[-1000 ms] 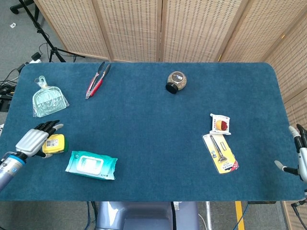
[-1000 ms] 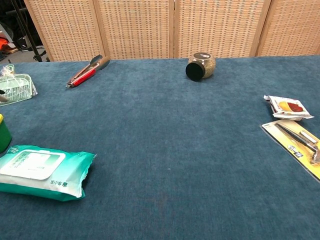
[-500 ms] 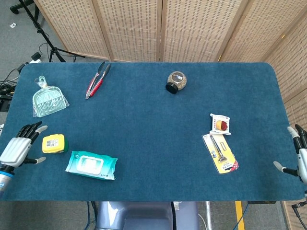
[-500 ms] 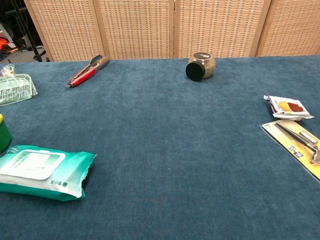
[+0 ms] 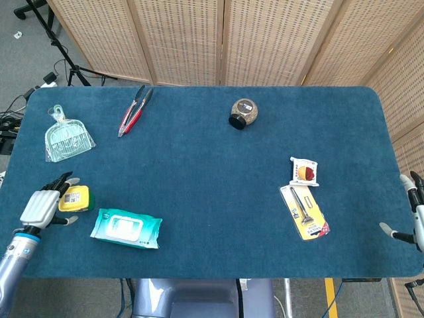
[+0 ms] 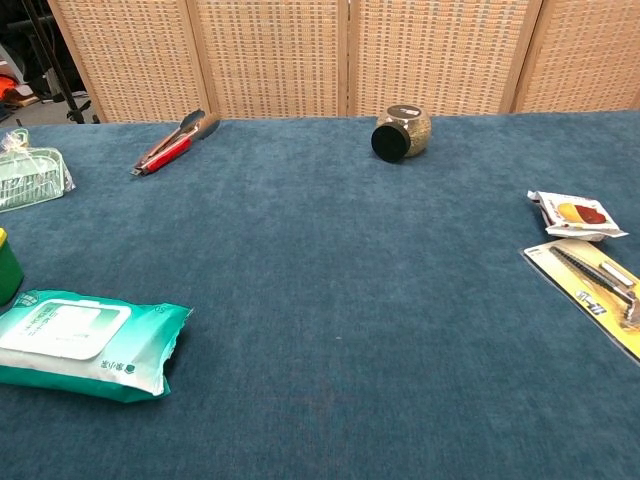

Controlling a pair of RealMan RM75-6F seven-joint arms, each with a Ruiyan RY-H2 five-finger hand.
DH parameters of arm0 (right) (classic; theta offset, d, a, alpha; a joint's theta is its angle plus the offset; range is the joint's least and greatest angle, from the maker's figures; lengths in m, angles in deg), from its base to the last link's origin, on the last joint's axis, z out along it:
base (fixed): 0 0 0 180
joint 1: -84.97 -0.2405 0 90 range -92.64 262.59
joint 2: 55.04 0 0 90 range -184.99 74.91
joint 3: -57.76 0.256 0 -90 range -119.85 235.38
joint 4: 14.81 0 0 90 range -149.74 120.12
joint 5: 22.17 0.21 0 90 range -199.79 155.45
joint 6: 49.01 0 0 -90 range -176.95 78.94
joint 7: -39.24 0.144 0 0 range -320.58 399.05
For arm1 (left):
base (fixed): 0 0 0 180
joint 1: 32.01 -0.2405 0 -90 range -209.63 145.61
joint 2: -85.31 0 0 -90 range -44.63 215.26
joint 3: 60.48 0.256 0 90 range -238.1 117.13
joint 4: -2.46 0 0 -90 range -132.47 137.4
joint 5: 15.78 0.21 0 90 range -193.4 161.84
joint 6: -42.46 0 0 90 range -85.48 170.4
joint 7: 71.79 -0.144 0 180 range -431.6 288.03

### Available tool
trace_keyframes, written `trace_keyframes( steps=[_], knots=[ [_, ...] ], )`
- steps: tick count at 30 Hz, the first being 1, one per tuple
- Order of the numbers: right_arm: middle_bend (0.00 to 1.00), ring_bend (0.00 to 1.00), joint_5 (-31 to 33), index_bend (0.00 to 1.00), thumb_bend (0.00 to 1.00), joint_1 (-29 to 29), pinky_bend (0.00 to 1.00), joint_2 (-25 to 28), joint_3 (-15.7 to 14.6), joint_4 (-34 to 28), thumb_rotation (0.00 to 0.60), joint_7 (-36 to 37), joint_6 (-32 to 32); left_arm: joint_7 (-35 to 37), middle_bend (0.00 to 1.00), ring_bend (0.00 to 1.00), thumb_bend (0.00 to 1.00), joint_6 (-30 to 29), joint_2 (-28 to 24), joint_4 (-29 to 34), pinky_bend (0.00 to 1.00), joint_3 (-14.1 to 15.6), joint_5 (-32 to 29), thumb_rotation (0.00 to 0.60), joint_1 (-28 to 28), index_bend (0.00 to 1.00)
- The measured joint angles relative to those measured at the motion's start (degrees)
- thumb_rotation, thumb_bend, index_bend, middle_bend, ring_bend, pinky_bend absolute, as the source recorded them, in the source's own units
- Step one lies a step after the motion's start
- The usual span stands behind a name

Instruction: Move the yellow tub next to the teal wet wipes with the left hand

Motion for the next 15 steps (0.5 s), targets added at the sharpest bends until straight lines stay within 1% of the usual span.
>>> trace_keyframes(
  steps=[3,5,8,11,15],
  knots=[
    [0.00,0.00,0.0,0.00,0.00,-0.1,0.00,-0.1,0.0,0.2,0.600,0.0,0.1,-0.6,0.31,0.35,0.21,-0.1,0.9,-0.5,0.37,-0.4,-0.3,0.600,-0.1,0.46],
    [0.00,0.00,0.1,0.00,0.00,-0.1,0.00,-0.2,0.0,0.3,0.600,0.0,0.2,-0.7,0.35,0.39,0.32,-0.3,1.2,-0.7,0.39,-0.6,-0.3,0.600,-0.2,0.51],
    [0.00,0.00,0.1,0.00,0.00,-0.1,0.00,-0.3,0.0,0.3,0.600,-0.1,0.2,-0.6,0.36,0.40,0.44,-1.0,1.8,-1.4,0.40,-1.0,-0.2,0.600,-0.5,0.53],
    [0.00,0.00,0.1,0.00,0.00,-0.2,0.00,-0.3,0.0,0.3,0.600,-0.2,0.2,-0.2,0.36,0.40,0.50,-1.0,1.8,-1.6,0.40,-1.2,-0.1,0.600,-0.6,0.54],
    [0.00,0.00,0.1,0.00,0.00,-0.2,0.00,-0.4,0.0,0.4,0.600,-0.4,0.2,0.8,0.36,0.41,0.53,-0.8,0.9,-0.9,0.40,-1.1,0.4,0.600,-0.5,0.54]
  ],
)
